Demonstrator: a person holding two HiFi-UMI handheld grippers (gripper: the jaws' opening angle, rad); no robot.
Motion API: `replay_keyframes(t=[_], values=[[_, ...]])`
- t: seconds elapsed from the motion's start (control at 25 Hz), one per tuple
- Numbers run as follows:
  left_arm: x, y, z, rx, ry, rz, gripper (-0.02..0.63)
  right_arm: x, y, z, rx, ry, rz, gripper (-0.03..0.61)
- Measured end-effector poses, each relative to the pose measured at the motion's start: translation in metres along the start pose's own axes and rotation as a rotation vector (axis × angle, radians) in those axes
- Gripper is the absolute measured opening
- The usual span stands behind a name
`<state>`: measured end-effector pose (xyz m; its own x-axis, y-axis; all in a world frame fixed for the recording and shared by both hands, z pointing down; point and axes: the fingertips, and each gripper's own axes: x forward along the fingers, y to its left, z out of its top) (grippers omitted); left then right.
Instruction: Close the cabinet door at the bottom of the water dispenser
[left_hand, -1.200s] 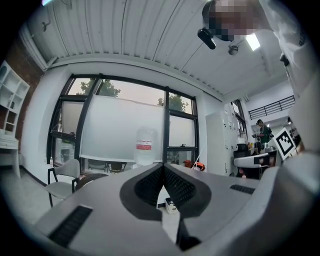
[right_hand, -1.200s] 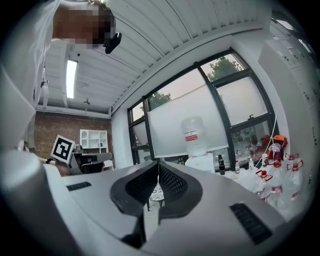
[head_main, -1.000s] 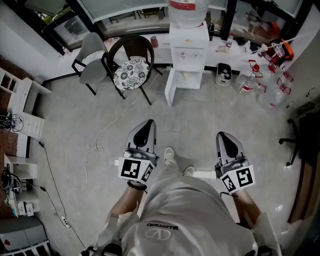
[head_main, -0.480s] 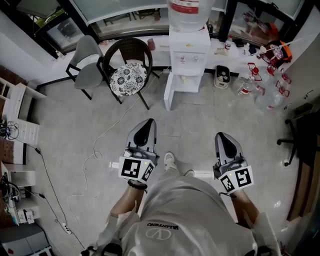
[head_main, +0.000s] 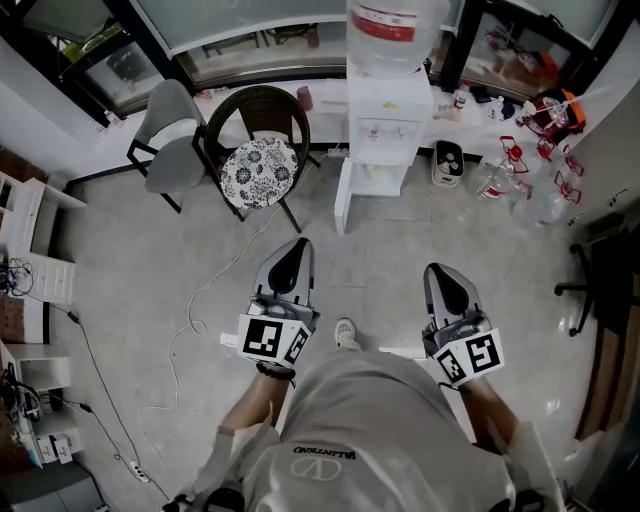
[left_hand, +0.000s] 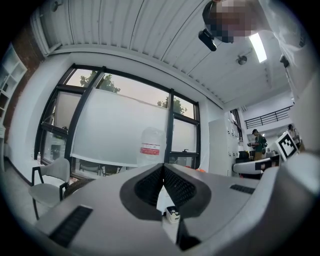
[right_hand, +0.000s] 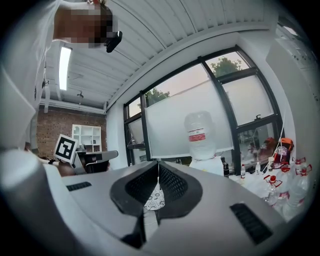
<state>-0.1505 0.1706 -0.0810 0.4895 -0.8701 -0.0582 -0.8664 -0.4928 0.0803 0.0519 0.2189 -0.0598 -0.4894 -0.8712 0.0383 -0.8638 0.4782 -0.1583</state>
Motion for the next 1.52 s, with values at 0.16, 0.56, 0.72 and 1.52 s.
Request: replay_keyframes(t=[0.16,0.56,0.72,1.52], values=[[0.013,0.019,-0.005,-0.008,0.01,-0.018,0.003,0.021,0.004,0.002,0.0,-0.006,-0.01,0.017],[0.034,0.045,-0.019,-0.028,0.041,-0.023,0.002,0.05,-0.001,-0.007,0.018,0.022,-0.024,0.017],[0.048,0.046,-0.021,-0.027,0.051,-0.024,0.003,0.061,-0.011,-0.008,0.022,0.03,-0.015,0.017],[0.142,0.036,-0.027,0.026,0.06,0.053,0.003,0.123,-0.096,0.015,-0.085,0.014,0.069,0.017]])
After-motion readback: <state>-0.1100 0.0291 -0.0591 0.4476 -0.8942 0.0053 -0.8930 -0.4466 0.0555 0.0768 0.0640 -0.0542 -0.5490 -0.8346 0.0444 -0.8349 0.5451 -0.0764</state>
